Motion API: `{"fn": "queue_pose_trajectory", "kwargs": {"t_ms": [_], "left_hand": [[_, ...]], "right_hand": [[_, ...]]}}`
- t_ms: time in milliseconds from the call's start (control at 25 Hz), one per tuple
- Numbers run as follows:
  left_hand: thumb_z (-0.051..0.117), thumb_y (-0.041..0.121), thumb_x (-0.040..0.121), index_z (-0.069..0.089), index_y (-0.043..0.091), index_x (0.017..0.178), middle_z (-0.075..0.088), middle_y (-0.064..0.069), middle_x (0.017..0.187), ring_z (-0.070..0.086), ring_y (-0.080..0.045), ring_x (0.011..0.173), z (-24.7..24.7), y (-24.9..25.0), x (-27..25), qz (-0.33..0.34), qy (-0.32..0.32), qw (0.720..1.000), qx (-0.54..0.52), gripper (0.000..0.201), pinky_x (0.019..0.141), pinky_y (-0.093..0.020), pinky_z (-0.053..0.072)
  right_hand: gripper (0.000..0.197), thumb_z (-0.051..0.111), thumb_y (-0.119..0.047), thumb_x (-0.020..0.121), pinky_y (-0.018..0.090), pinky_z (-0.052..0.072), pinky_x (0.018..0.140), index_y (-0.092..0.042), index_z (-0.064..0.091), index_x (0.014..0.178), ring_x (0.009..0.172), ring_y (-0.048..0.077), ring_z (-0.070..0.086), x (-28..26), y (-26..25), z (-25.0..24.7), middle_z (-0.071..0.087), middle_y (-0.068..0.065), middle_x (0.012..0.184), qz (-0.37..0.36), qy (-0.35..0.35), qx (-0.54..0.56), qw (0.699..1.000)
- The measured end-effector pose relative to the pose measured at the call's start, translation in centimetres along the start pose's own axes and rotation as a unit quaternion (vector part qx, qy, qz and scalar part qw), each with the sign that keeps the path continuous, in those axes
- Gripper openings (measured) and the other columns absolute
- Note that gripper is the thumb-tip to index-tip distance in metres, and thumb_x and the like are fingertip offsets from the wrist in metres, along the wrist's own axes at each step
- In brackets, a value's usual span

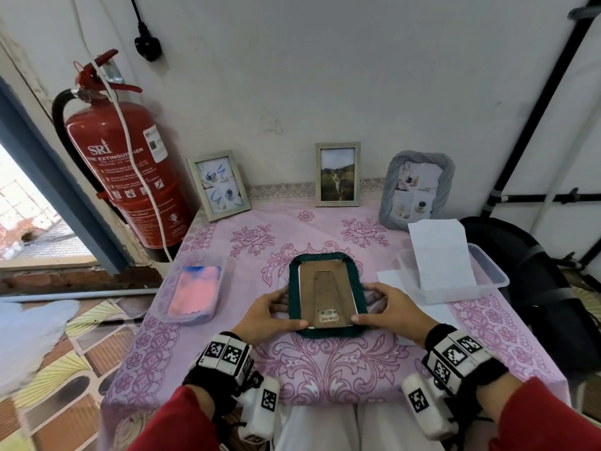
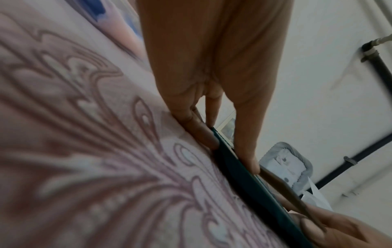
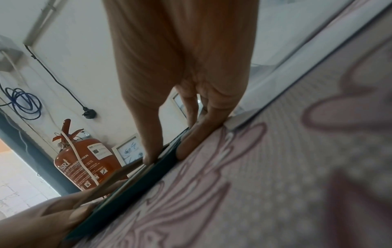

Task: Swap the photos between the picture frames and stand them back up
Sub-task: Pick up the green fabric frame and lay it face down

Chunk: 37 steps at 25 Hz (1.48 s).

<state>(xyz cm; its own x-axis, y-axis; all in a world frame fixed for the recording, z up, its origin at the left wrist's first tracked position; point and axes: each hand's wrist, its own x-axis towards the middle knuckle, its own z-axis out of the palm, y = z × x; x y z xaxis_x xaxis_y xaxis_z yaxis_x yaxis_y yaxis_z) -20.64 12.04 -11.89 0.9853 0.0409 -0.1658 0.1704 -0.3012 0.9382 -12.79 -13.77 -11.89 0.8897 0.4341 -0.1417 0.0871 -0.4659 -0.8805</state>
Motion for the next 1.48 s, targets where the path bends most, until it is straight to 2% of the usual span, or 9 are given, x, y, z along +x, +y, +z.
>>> {"fn": "queue_pose_trajectory", "kwargs": {"t_ms": [200,400,560,640,840,1040,1160,1280,1480], "left_hand": [[0.078,0.002,0.070,0.050,0.043,0.105,0.064,0.012,0.094,0.063,0.012,0.079,0.1,-0.1,-0.1,0.040,0.004,0.999,0.025,0.061,0.070,-0.007,0.050],[0.077,0.004,0.072,0.056,0.015,0.122,0.065,0.008,0.099,0.064,0.010,0.085,0.1,0.1,-0.1,0.064,-0.012,0.997,0.049,0.055,0.073,-0.011,0.053],[0.076,0.009,0.074,0.057,0.007,0.122,0.063,-0.013,0.113,0.064,-0.017,0.103,0.3,0.1,0.2,0.054,0.005,0.994,0.100,0.052,0.094,-0.030,0.051],[0.075,0.009,0.076,0.058,0.004,0.120,0.062,-0.020,0.113,0.062,-0.027,0.105,0.6,0.0,0.3,0.059,0.010,0.990,0.125,0.048,0.097,-0.037,0.049],[0.072,0.011,0.078,0.057,0.004,0.121,0.059,-0.023,0.112,0.060,-0.029,0.105,0.6,-0.3,0.5,0.063,0.004,0.988,0.139,0.046,0.096,-0.042,0.049],[0.069,0.009,0.081,0.053,0.006,0.127,0.051,-0.025,0.119,0.061,-0.028,0.106,0.5,-0.5,0.6,0.044,-0.003,0.992,0.118,0.049,0.098,-0.044,0.048],[0.067,0.003,0.082,0.051,0.003,0.128,0.052,-0.028,0.117,0.061,-0.028,0.102,0.4,-0.4,0.5,0.033,-0.015,0.996,0.082,0.049,0.087,-0.041,0.054],[0.063,-0.004,0.082,0.051,-0.001,0.127,0.059,-0.021,0.105,0.063,-0.014,0.082,0.4,-0.3,0.5,0.025,-0.024,0.999,0.033,0.047,0.063,-0.022,0.055],[0.056,-0.012,0.082,0.054,-0.003,0.119,0.061,-0.015,0.088,0.061,-0.008,0.068,0.3,-0.2,0.5,0.025,-0.022,0.999,0.013,0.038,0.057,-0.019,0.054]], "right_hand": [[0.078,0.085,-0.027,0.064,0.012,0.042,0.069,-0.019,0.048,0.132,0.072,0.002,0.052,0.1,0.2,0.4,0.053,-0.009,0.089,-0.006,0.014,-0.008,1.000],[0.080,0.085,-0.021,0.065,0.009,0.045,0.066,-0.015,0.047,0.135,0.067,0.002,0.052,0.1,0.6,0.6,0.055,-0.007,0.081,-0.014,0.019,0.030,0.999],[0.074,0.083,-0.016,0.066,0.006,0.044,0.063,-0.020,0.049,0.132,0.062,0.000,0.050,0.1,0.8,0.8,0.052,-0.007,0.076,-0.025,0.015,0.059,0.998],[0.071,0.082,-0.014,0.068,0.006,0.045,0.064,-0.028,0.047,0.129,0.061,-0.001,0.050,0.1,0.8,0.7,0.052,-0.007,0.075,-0.029,0.010,0.075,0.997],[0.067,0.079,-0.009,0.071,0.007,0.045,0.064,-0.036,0.045,0.122,0.063,0.003,0.048,-0.1,0.7,0.7,0.051,-0.005,0.076,-0.028,0.001,0.105,0.994],[0.071,0.075,-0.002,0.073,0.005,0.045,0.063,-0.020,0.043,0.134,0.064,0.003,0.048,-0.3,0.3,0.6,0.050,-0.004,0.076,-0.013,-0.009,0.112,0.994],[0.072,0.074,0.001,0.074,0.004,0.045,0.063,-0.010,0.042,0.137,0.066,0.005,0.047,-0.4,0.0,0.5,0.049,-0.002,0.079,0.004,-0.009,0.116,0.993],[0.073,0.073,0.004,0.074,0.004,0.044,0.063,-0.007,0.039,0.139,0.067,0.005,0.046,-0.5,-0.2,0.5,0.048,-0.001,0.080,0.011,-0.008,0.116,0.993],[0.072,0.070,0.006,0.076,0.005,0.045,0.064,-0.008,0.038,0.139,0.068,0.006,0.046,-0.7,-0.5,0.5,0.048,-0.001,0.081,0.020,-0.010,0.114,0.993]]}}
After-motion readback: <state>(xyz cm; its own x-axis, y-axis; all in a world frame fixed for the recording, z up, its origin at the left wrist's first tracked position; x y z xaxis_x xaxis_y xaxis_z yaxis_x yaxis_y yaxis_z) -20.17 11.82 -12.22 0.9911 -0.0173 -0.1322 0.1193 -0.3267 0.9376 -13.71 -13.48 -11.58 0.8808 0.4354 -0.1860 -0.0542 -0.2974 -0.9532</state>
